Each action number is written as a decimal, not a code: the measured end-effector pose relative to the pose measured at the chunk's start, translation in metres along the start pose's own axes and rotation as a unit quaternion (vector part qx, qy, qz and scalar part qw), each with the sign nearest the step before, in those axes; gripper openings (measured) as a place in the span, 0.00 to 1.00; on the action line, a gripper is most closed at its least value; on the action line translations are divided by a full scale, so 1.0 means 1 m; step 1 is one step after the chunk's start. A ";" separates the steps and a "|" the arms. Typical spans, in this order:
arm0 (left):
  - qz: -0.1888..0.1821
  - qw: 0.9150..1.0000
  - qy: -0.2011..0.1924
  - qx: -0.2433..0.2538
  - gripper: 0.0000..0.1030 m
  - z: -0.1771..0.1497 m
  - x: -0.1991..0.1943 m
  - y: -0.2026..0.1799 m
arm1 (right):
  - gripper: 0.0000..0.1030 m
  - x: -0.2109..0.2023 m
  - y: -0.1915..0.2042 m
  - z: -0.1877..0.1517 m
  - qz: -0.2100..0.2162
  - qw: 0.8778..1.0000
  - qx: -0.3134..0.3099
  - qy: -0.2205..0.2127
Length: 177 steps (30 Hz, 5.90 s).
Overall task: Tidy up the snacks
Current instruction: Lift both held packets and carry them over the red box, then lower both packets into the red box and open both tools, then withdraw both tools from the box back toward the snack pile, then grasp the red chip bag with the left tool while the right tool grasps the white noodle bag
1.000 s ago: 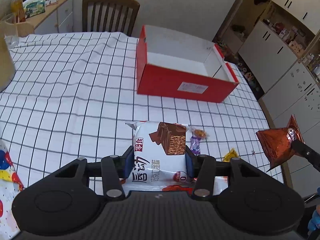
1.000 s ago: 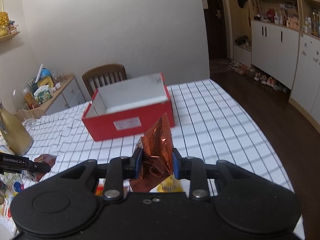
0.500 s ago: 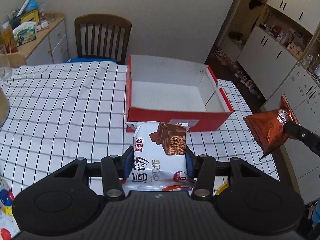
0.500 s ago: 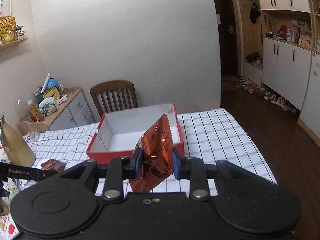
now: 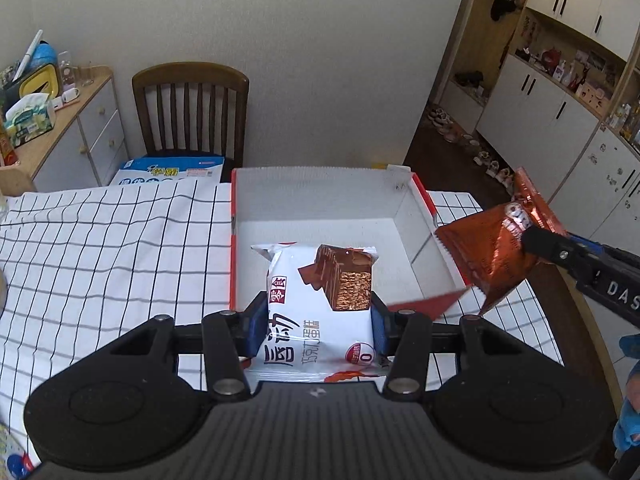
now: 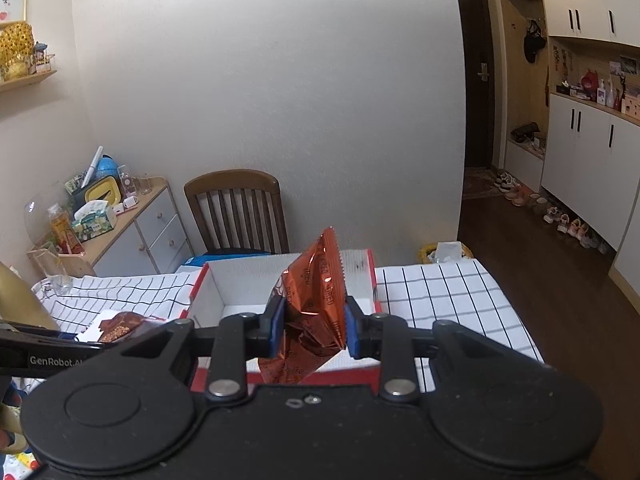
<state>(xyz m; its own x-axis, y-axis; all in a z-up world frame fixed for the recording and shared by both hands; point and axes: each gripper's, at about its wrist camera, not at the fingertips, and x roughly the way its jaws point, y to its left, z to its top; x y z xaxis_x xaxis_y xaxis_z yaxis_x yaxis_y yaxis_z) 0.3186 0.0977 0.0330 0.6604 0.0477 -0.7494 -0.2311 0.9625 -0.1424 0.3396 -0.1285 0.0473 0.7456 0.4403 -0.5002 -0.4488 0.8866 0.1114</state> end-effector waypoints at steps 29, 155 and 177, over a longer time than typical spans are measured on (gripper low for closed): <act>0.059 0.993 0.103 -0.001 0.48 0.030 0.173 -0.003 | 0.28 0.166 -0.021 -0.009 0.017 0.993 0.023 0.113; -0.037 0.994 0.097 0.036 0.81 -0.198 -0.005 -0.008 | 1.00 -0.073 0.014 -0.213 -0.017 0.989 0.040 0.141; -0.025 0.983 0.169 0.067 0.81 -0.197 0.052 -0.021 | 0.82 -0.033 0.019 -0.237 -0.011 0.970 0.073 0.231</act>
<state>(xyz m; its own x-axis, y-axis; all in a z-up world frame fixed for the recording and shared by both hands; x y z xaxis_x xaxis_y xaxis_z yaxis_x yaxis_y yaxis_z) 0.2169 0.0277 -0.1301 0.3877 -0.0705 -0.9191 -0.0925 0.9891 -0.1148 0.1898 -0.1595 -0.1375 0.4381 0.3404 -0.8320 -0.3355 0.9206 0.2000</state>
